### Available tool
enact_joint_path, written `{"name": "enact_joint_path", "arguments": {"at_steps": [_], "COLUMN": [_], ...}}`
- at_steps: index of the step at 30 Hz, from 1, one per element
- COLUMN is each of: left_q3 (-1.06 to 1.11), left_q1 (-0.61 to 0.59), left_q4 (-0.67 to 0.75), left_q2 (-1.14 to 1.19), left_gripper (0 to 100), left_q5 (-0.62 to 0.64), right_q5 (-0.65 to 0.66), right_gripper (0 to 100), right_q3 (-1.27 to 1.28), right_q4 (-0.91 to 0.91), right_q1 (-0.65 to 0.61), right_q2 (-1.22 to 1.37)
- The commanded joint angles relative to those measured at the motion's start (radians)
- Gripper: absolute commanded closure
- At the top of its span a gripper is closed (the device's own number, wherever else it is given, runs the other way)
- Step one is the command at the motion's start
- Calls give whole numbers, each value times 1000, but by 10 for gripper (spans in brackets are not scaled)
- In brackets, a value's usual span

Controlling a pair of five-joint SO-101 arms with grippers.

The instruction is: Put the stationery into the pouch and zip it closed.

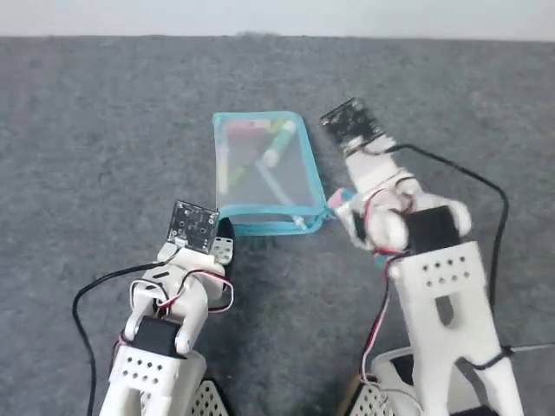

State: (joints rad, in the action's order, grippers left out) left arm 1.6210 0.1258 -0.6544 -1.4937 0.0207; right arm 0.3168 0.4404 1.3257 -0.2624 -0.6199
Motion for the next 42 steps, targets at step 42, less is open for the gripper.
{"name": "enact_joint_path", "arguments": {"at_steps": [42], "left_q3": [-15], "left_q1": [-6], "left_q4": [43], "left_q2": [-18], "left_gripper": [989], "left_q5": [48], "right_q5": [146], "right_gripper": [853], "right_q3": [381], "right_q4": [-332], "right_q1": [-226], "right_q2": [-148]}}
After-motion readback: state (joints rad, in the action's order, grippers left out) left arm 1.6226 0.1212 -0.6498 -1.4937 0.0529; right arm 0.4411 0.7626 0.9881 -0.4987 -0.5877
